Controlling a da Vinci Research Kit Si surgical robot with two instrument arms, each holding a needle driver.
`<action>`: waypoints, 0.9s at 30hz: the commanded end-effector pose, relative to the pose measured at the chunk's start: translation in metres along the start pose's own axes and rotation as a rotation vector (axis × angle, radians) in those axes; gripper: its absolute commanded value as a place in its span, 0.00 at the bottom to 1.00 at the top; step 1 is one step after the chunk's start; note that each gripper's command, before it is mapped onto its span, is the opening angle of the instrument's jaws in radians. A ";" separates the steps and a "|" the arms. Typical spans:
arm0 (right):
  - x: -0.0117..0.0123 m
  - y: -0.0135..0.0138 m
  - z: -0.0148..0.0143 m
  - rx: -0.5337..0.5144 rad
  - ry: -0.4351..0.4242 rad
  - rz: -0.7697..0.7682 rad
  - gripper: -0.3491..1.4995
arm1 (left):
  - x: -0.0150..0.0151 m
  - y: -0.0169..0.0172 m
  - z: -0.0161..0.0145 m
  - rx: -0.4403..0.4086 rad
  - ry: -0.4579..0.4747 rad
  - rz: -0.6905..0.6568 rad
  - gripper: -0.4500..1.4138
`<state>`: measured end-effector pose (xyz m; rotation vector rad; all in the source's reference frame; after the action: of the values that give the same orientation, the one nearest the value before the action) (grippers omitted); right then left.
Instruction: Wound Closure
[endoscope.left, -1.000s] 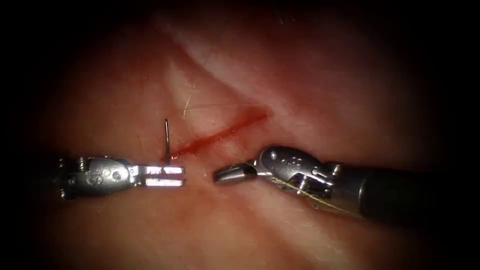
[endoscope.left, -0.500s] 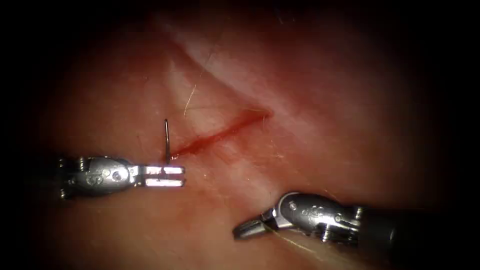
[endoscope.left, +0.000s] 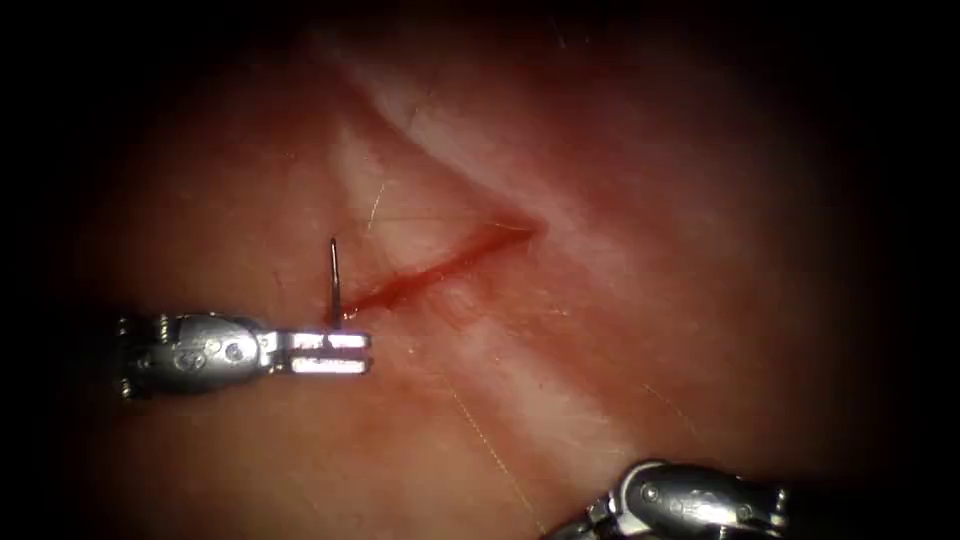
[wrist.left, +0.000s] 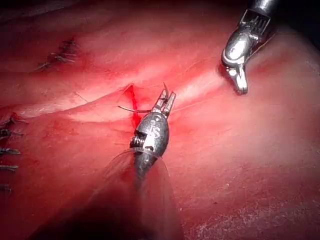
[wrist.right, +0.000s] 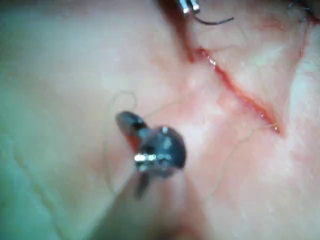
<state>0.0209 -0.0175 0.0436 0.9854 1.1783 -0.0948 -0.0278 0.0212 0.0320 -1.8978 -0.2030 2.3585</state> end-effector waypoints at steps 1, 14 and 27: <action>-0.0003 0.0013 0.0006 0.002 0.026 -0.021 0.52 | -0.0005 -0.0001 0.0006 -0.001 0.001 0.000 0.00; 0.0009 0.0059 -0.0108 -0.341 -0.018 -0.416 0.98 | -0.0005 0.0000 0.0006 -0.001 0.001 0.001 0.00; 0.0018 0.0137 -0.0042 -0.491 0.111 -0.429 0.94 | -0.0005 -0.0001 0.0007 0.000 0.001 0.001 0.00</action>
<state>0.0251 -0.0056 0.0499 0.3006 1.4139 -0.0729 -0.0279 0.0212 0.0320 -1.8978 -0.2021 2.3589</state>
